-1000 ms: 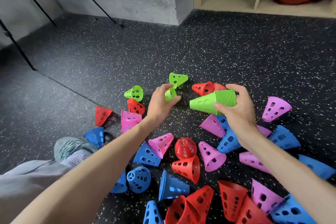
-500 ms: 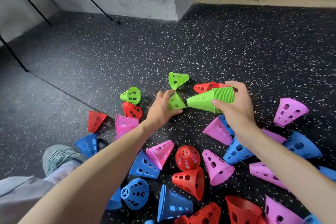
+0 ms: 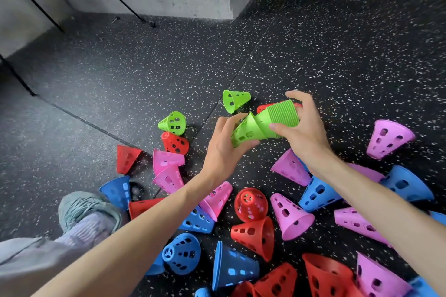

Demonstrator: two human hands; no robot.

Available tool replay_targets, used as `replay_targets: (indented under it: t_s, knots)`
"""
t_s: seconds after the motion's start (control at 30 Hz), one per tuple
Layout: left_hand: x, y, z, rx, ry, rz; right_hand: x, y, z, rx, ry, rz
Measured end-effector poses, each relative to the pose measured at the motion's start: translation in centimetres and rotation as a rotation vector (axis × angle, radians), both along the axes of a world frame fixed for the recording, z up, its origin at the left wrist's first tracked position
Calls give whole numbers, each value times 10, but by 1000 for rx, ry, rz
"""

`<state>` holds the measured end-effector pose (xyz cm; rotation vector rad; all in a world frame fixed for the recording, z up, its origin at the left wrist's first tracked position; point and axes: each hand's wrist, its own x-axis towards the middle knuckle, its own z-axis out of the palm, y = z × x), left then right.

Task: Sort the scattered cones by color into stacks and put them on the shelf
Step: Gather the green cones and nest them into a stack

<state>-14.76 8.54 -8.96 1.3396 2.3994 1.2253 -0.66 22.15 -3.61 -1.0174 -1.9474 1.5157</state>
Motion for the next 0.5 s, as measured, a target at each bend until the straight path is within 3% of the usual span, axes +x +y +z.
replay_targets:
  t_s: [0.5]
  knots:
    - [-21, -2, 20, -11, 55, -69, -8, -9, 0, 18, -1, 82]
